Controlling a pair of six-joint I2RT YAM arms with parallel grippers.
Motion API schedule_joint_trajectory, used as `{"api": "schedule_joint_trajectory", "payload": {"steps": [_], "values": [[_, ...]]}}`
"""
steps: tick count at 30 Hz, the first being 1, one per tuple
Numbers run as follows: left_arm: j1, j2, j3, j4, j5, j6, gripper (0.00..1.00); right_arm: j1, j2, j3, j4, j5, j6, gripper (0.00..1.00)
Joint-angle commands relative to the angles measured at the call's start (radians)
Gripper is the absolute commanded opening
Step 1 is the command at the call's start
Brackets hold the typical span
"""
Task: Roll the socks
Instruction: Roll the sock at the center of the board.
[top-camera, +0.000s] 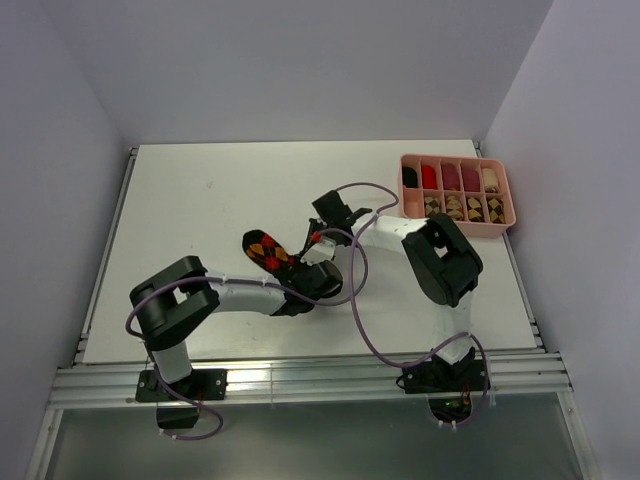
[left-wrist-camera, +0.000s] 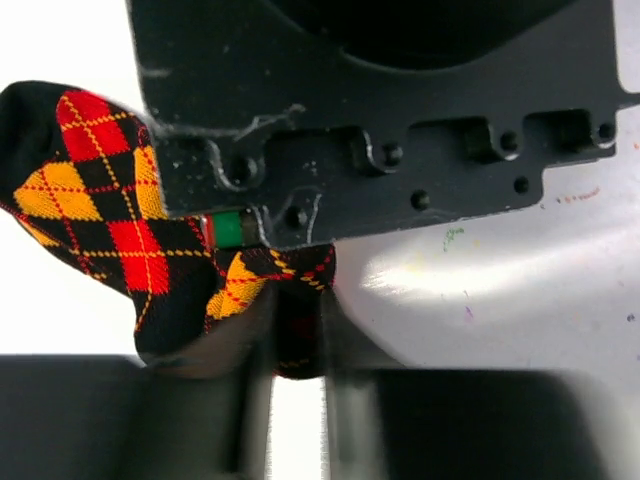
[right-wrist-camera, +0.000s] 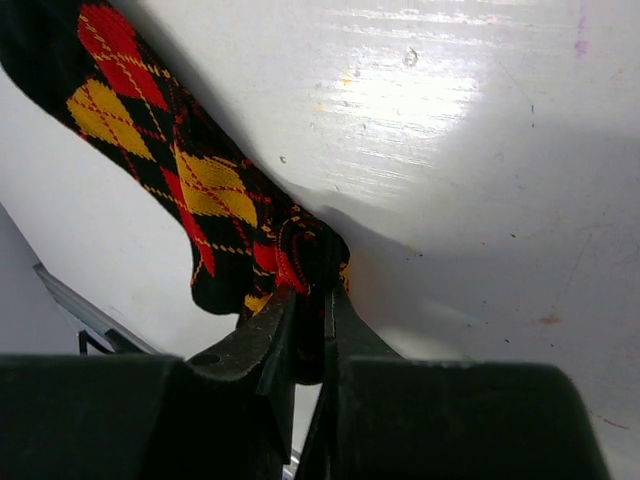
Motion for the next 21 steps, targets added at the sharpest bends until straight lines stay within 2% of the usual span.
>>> {"api": "schedule_joint_trajectory", "payload": {"steps": [1,4,6,8,9,10,12,13,16,17,19,21], "values": [[0.007,0.075,0.007,-0.119,0.021,-0.077,0.13,0.011,-0.016,-0.016,0.059,-0.078,-0.004,0.00],[0.017,0.065,0.004,-0.126,0.050,-0.094,0.01,0.009,-0.041,-0.031,0.092,-0.092,-0.004,0.01],[0.028,0.046,-0.002,-0.119,0.089,-0.098,0.01,0.000,-0.067,-0.053,0.135,-0.108,0.003,0.07],[0.051,0.003,-0.011,-0.113,0.145,-0.109,0.01,-0.009,-0.099,-0.068,0.172,-0.125,0.019,0.23],[0.062,-0.017,-0.019,-0.099,0.224,-0.123,0.01,-0.014,-0.111,-0.080,0.201,-0.134,0.025,0.29],[0.076,-0.061,-0.036,-0.090,0.267,-0.129,0.01,-0.020,-0.122,-0.085,0.216,-0.138,0.033,0.40],[0.126,-0.109,-0.056,-0.056,0.375,-0.137,0.01,-0.040,-0.165,-0.097,0.238,-0.112,0.037,0.51],[0.145,-0.154,-0.065,-0.045,0.465,-0.150,0.00,-0.046,-0.180,-0.102,0.243,-0.102,0.039,0.60],[0.226,-0.222,-0.103,-0.008,0.609,-0.167,0.01,-0.072,-0.228,-0.129,0.255,-0.069,0.057,0.70],[0.269,-0.232,-0.105,-0.002,0.718,-0.167,0.01,-0.078,-0.245,-0.137,0.255,-0.063,0.065,0.71],[0.318,-0.250,-0.108,0.004,0.804,-0.186,0.01,-0.092,-0.254,-0.162,0.282,-0.049,0.079,0.73],[0.388,-0.253,-0.122,0.041,0.965,-0.201,0.01,-0.092,-0.263,-0.191,0.298,-0.024,0.091,0.73]]}}
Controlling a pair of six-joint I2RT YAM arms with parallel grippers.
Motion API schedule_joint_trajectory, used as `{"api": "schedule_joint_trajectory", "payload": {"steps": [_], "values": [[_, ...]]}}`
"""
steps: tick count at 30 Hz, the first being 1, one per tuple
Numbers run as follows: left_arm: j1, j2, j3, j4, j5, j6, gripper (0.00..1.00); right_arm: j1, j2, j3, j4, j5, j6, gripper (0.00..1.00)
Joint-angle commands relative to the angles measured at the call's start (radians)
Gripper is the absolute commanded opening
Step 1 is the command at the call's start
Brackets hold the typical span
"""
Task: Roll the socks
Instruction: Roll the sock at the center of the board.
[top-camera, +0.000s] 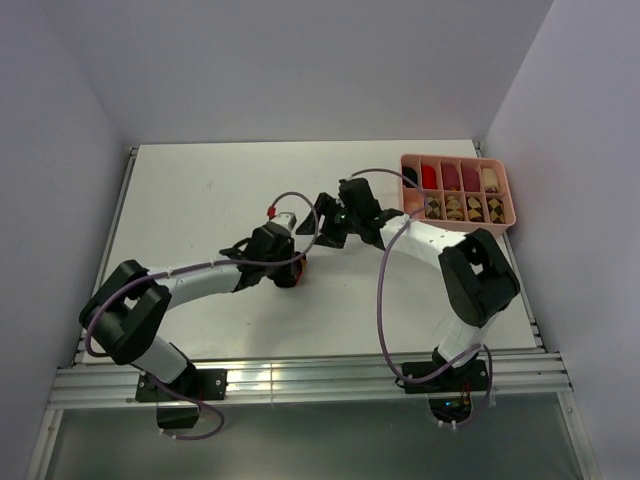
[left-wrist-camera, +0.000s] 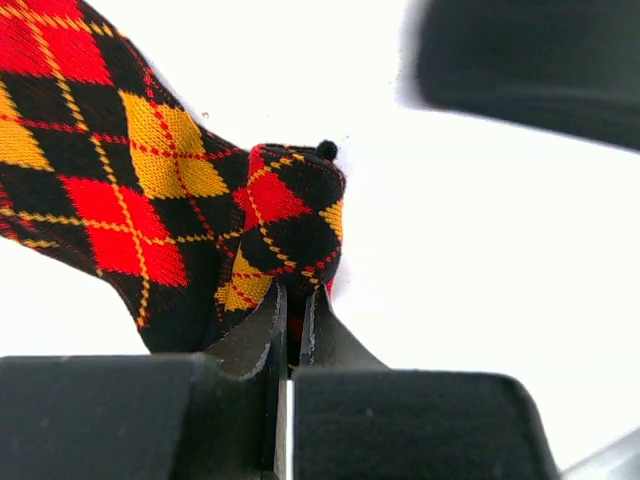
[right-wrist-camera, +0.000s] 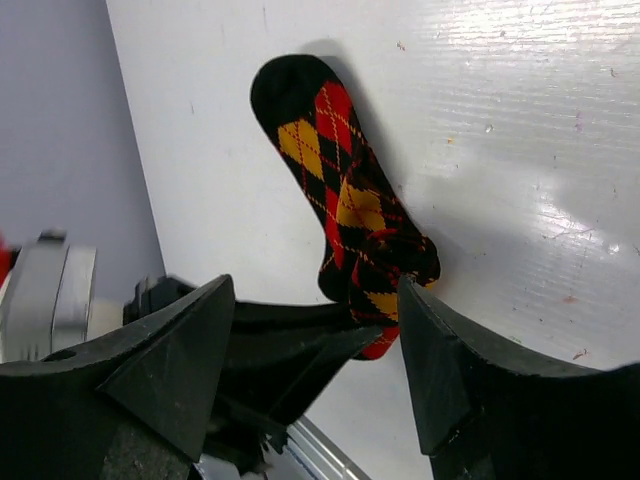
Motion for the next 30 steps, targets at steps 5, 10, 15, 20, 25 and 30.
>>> {"api": "schedule_joint_trajectory", "payload": {"steps": [5,10,15,20,25,30], "values": [[0.212,0.053,0.012,0.049,0.525,-0.070,0.01,-0.001,-0.020,-0.100,0.105,0.032,0.073,0.73],[0.261,0.171,0.069,0.042,0.648,-0.055,0.01,0.021,0.012,-0.137,0.104,0.063,0.114,0.74],[0.292,0.239,0.104,0.011,0.691,-0.041,0.02,0.028,0.035,-0.148,0.110,0.087,0.156,0.74],[0.321,0.290,0.126,0.036,0.747,-0.060,0.03,0.039,0.075,-0.140,0.107,0.110,0.179,0.72],[0.323,0.314,0.147,0.031,0.743,-0.061,0.04,0.041,0.117,-0.143,0.145,0.118,0.211,0.67],[0.323,0.321,0.140,0.042,0.744,-0.069,0.04,0.045,0.161,-0.118,0.156,0.095,0.209,0.53]]}}
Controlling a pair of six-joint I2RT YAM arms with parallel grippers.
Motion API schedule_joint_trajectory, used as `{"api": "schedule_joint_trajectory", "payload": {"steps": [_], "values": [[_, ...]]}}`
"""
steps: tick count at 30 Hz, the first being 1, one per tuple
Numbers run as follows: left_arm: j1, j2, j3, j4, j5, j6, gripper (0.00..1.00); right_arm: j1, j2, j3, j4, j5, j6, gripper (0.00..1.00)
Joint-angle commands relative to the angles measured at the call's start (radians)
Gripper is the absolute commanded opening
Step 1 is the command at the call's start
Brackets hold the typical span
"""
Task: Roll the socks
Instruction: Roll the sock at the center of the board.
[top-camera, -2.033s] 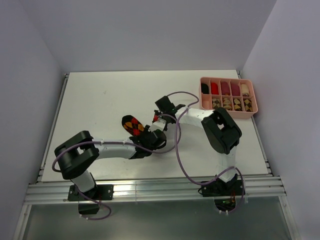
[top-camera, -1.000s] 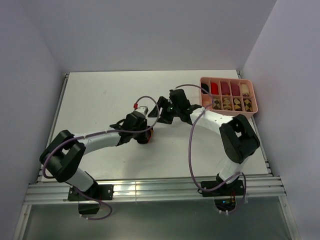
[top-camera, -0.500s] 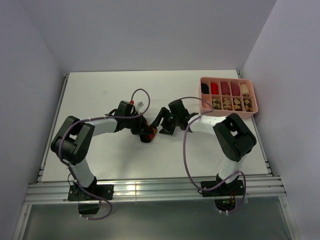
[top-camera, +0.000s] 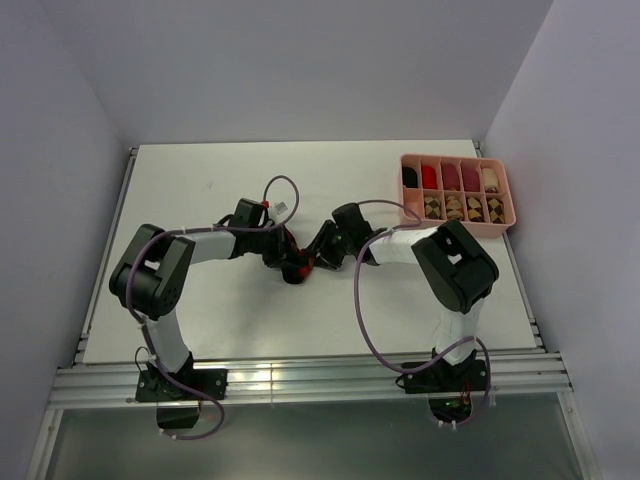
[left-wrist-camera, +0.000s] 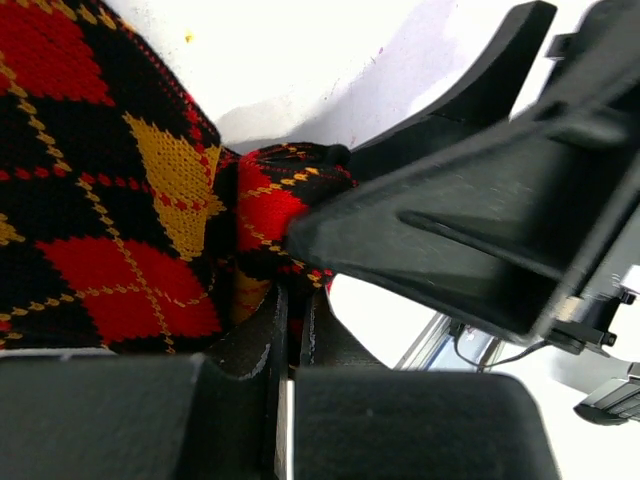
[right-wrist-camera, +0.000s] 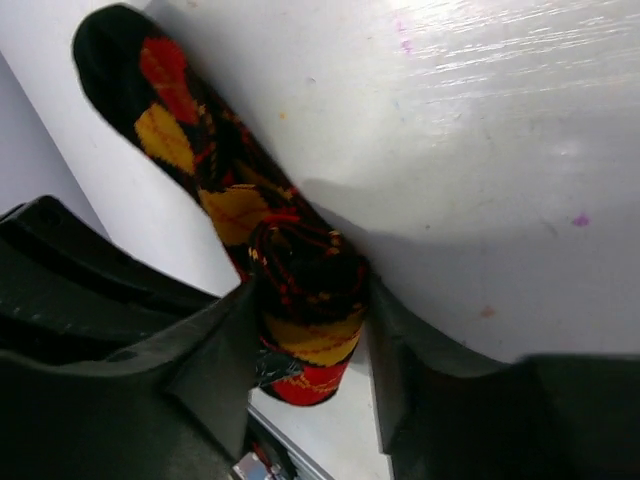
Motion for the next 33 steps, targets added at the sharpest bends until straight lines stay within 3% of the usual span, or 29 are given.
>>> {"api": "schedule_joint_trajectory", "payload": {"steps": [1,2,3,6,7,8,12,18,22,24,30,33], "values": [[0.001,0.036,0.000,-0.012,-0.028,0.002,0.04,0.013,0.048,0.024,0.001,0.015,0.005,0.49],[0.001,0.033,-0.003,-0.009,-0.032,-0.001,0.04,0.013,0.051,0.027,-0.006,0.013,0.002,0.43],[0.002,0.033,-0.004,-0.009,-0.040,-0.002,0.04,0.013,0.053,0.029,-0.030,0.015,-0.008,0.21],[0.005,-0.035,-0.030,-0.006,-0.083,-0.003,0.14,0.010,0.051,0.058,-0.102,0.022,-0.062,0.00],[0.005,-0.065,-0.041,-0.006,-0.119,0.001,0.28,0.010,0.057,0.076,-0.121,0.021,-0.090,0.00],[0.004,-0.098,-0.049,-0.006,-0.147,0.007,0.34,0.009,0.064,0.122,-0.209,0.022,-0.116,0.00],[-0.018,-0.303,-0.081,-0.050,-0.380,0.069,0.45,0.007,0.080,0.205,-0.327,0.032,-0.218,0.00],[-0.215,-0.498,-0.159,-0.047,-0.839,0.152,0.47,0.009,0.094,0.322,-0.481,0.078,-0.283,0.00],[-0.424,-0.501,-0.179,-0.009,-1.098,0.204,0.48,0.009,0.122,0.388,-0.550,0.088,-0.306,0.00],[-0.475,-0.454,-0.169,-0.006,-1.210,0.238,0.48,0.007,0.133,0.409,-0.572,0.087,-0.311,0.00],[-0.619,-0.308,-0.116,0.111,-1.388,0.338,0.48,0.010,0.151,0.432,-0.605,0.075,-0.323,0.00],[-0.651,-0.253,-0.098,0.163,-1.396,0.373,0.48,0.010,0.154,0.435,-0.613,0.076,-0.325,0.00]]}}
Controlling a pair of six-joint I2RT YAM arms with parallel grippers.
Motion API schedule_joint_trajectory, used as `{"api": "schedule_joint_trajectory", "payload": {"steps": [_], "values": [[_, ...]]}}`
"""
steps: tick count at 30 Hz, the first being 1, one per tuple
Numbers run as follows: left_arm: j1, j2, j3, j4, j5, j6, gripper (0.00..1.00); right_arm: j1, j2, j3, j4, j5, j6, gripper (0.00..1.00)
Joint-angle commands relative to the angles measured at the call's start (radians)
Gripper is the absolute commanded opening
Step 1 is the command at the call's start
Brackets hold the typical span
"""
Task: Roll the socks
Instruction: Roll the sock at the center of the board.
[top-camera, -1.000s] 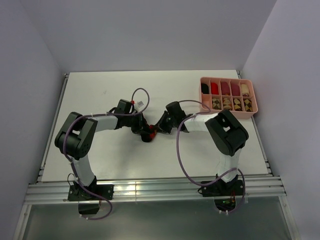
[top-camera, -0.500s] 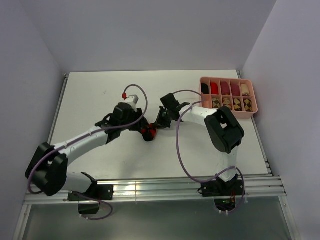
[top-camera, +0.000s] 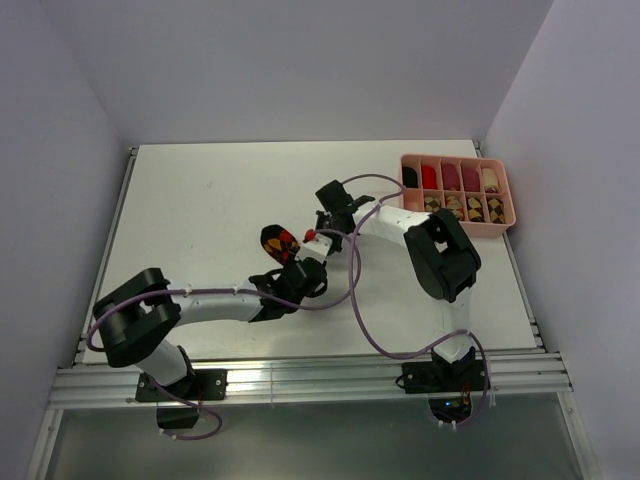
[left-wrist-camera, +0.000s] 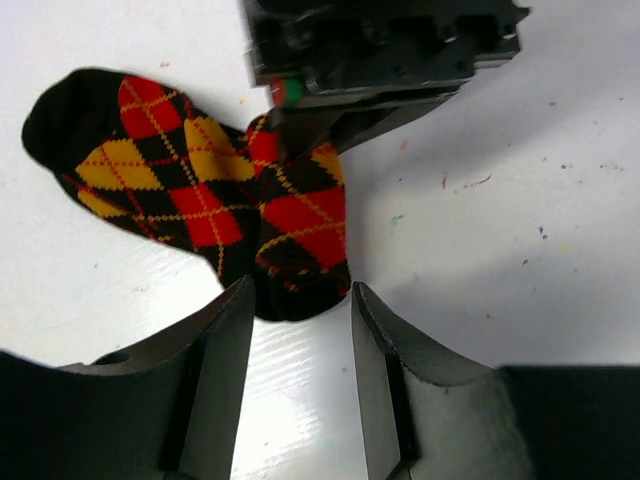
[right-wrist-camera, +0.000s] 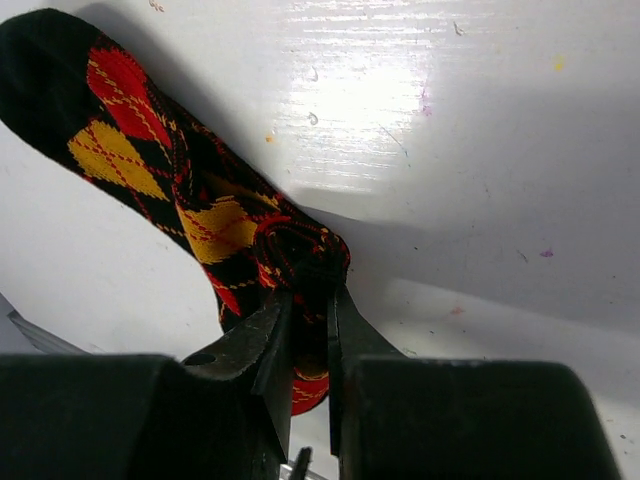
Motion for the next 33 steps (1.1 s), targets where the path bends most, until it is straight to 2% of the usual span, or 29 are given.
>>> {"api": "schedule_joint_trajectory", "payload": {"steps": [1,11,17,22,28,29,30,33], "values": [[-0.030,0.047,0.061,0.118,-0.121,0.078,0.48,0.006,0.013,0.031,-0.063,0.022,-0.028,0.00],[-0.048,0.168,0.091,0.227,-0.176,0.200,0.47,0.008,0.007,0.008,-0.059,0.003,-0.027,0.00],[-0.048,0.240,0.109,0.180,-0.158,0.169,0.45,0.008,0.016,0.020,-0.063,-0.017,-0.030,0.00],[-0.043,0.288,0.106,0.123,-0.213,0.117,0.40,0.008,0.020,0.018,-0.062,-0.026,-0.037,0.00],[-0.007,0.321,0.120,0.008,-0.238,0.017,0.28,0.006,0.020,0.006,-0.051,-0.058,-0.047,0.00],[-0.001,0.326,0.123,-0.003,-0.238,0.006,0.24,0.006,0.018,0.005,-0.049,-0.064,-0.047,0.00],[0.012,0.329,0.124,-0.015,-0.235,-0.001,0.14,0.006,0.018,0.003,-0.046,-0.070,-0.050,0.00],[0.035,0.318,0.130,-0.043,-0.184,-0.030,0.01,0.005,0.010,0.000,-0.031,-0.113,-0.054,0.00]]}}
